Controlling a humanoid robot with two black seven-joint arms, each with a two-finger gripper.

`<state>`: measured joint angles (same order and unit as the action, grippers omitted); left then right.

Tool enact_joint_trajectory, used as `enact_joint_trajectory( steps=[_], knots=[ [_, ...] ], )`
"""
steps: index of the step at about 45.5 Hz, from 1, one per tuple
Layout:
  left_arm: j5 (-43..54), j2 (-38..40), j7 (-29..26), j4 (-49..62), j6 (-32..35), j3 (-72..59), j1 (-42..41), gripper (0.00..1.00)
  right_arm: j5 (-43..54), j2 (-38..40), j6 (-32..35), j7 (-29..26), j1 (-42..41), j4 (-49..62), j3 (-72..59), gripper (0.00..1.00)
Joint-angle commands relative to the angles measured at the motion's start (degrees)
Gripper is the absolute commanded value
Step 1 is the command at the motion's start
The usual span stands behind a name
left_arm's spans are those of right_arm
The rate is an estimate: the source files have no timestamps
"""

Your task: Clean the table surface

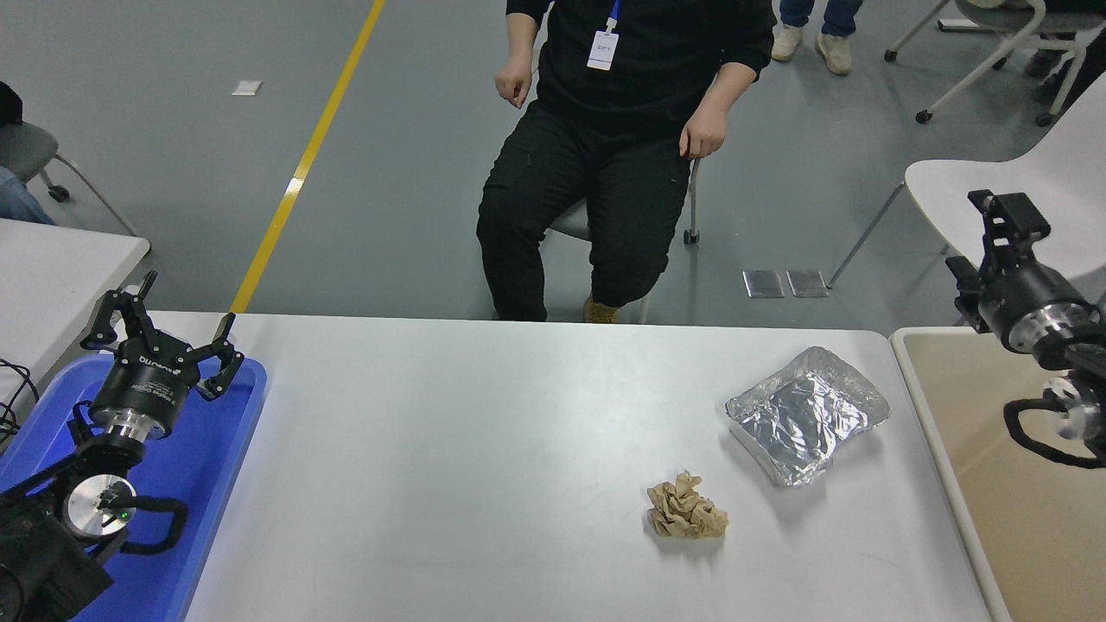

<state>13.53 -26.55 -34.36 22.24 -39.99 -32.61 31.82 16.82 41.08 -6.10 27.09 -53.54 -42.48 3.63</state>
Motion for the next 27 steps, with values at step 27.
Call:
enact_joint_trajectory(
  steps=[27],
  knots=[
    [0.0, 0.0, 0.0, 0.0, 0.0, 0.0, 0.0, 1.0, 38.1, -7.3, 1.2, 0.0, -14.1, 7.5, -36.8, 0.98]
  ],
)
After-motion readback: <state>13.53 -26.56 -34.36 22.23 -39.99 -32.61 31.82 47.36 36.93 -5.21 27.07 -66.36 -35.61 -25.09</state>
